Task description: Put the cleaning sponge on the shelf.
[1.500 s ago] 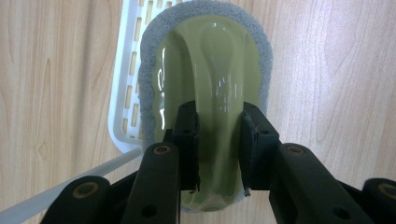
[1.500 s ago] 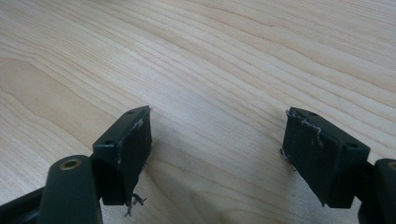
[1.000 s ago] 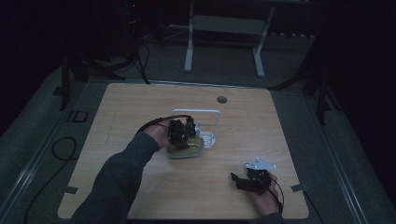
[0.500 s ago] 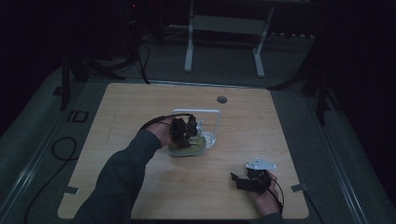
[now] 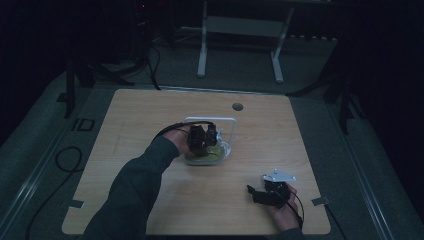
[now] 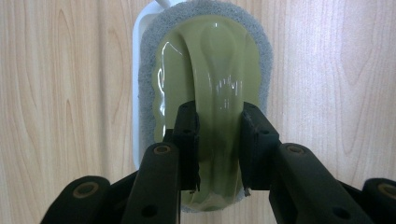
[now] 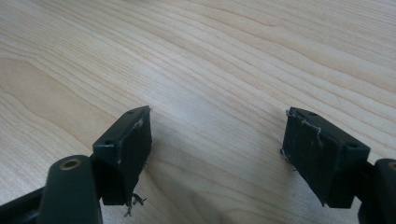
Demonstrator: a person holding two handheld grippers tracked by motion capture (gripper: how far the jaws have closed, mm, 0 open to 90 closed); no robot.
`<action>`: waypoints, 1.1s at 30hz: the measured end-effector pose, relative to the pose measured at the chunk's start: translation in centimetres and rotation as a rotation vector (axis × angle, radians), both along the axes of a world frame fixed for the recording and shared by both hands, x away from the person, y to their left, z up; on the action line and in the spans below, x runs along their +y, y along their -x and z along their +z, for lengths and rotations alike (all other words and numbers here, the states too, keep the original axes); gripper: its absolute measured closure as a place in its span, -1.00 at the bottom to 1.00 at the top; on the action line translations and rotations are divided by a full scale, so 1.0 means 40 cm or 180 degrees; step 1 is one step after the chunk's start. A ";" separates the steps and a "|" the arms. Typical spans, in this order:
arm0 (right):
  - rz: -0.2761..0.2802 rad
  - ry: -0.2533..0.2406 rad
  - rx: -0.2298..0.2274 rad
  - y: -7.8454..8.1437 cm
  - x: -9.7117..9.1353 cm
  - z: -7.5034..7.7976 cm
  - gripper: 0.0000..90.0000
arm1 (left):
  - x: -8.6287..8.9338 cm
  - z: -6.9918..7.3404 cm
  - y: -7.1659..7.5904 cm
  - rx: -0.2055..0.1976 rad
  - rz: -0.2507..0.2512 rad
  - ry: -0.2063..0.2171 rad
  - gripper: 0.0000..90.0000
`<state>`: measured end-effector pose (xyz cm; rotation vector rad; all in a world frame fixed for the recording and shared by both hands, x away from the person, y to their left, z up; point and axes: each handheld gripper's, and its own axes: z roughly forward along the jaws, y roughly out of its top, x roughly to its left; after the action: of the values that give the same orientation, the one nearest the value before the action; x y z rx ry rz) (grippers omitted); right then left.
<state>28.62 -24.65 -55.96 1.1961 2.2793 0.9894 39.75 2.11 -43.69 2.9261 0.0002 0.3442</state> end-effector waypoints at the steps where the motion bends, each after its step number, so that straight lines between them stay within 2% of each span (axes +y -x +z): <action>1: -0.0001 0.0000 0.0001 0.000 0.000 0.000 -0.48 | -0.001 -0.002 0.000 0.0004 0.0005 -0.0004 0.59; 6: -0.0001 -0.0001 0.0001 0.000 0.000 0.000 -0.48 | -0.005 -0.003 -0.003 -0.0049 -0.0011 -0.0022 0.59; 14: 0.0000 0.0000 0.0001 0.000 0.000 0.000 -0.48 | -0.008 -0.005 -0.012 -0.0061 -0.0014 0.0013 0.59; 25: 0.0001 0.0000 0.0000 0.000 0.000 0.000 -0.48 | -0.015 -0.019 -0.021 -0.0097 -0.0007 -0.0022 0.59; 33: 0.0003 0.0003 -0.0004 0.000 0.000 0.000 -0.48 | -0.022 -0.025 -0.023 -0.0183 0.0010 -0.0037 0.59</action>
<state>28.62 -24.66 -55.97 1.1937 2.2792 0.9890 40.65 1.24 -44.69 2.9268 -0.0055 0.4301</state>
